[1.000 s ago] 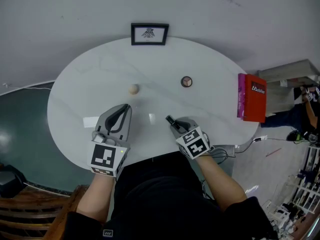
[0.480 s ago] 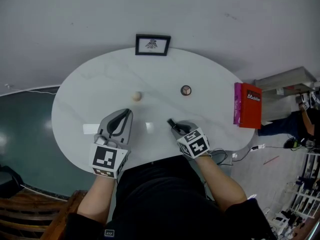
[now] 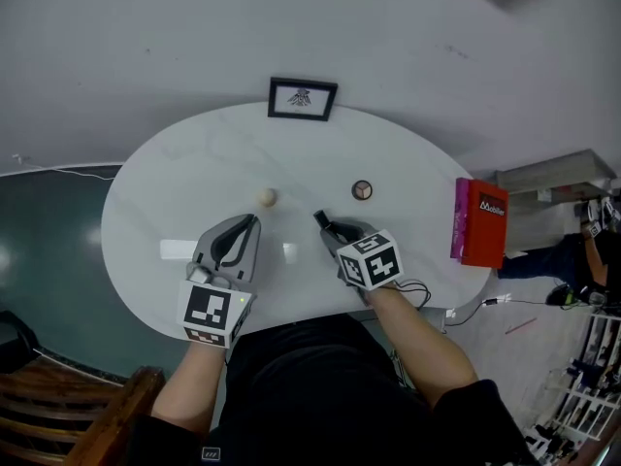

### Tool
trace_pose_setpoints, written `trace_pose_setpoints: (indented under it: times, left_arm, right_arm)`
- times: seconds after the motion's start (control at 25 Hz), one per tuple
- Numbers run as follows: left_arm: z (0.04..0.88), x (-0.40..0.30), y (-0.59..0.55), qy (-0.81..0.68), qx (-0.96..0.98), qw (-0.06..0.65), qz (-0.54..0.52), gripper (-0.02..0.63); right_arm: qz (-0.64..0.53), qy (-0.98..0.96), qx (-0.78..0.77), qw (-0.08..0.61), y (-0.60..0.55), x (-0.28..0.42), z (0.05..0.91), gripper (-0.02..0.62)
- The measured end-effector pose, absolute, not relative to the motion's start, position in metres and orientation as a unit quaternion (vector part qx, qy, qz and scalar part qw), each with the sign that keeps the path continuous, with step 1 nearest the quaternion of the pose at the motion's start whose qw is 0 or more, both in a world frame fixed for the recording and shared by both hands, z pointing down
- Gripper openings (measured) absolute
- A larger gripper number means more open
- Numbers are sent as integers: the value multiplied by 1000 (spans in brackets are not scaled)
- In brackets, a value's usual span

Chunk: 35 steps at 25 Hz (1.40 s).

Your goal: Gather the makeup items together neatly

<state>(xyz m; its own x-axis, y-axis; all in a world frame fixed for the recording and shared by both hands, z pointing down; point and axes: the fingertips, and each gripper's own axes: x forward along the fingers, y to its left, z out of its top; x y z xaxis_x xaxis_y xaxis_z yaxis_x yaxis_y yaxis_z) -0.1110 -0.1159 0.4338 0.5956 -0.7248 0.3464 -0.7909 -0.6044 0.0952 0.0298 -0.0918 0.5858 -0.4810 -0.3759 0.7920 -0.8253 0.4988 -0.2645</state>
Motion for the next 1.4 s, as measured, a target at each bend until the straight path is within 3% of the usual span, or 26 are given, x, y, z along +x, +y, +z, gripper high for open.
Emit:
trace_pose_setpoints:
  times: [1.4]
  left_arm:
    - [459, -152, -140, -456, 863, 146, 162, 25]
  right_arm:
    - [401, -734, 451, 312, -181, -8, 628, 104]
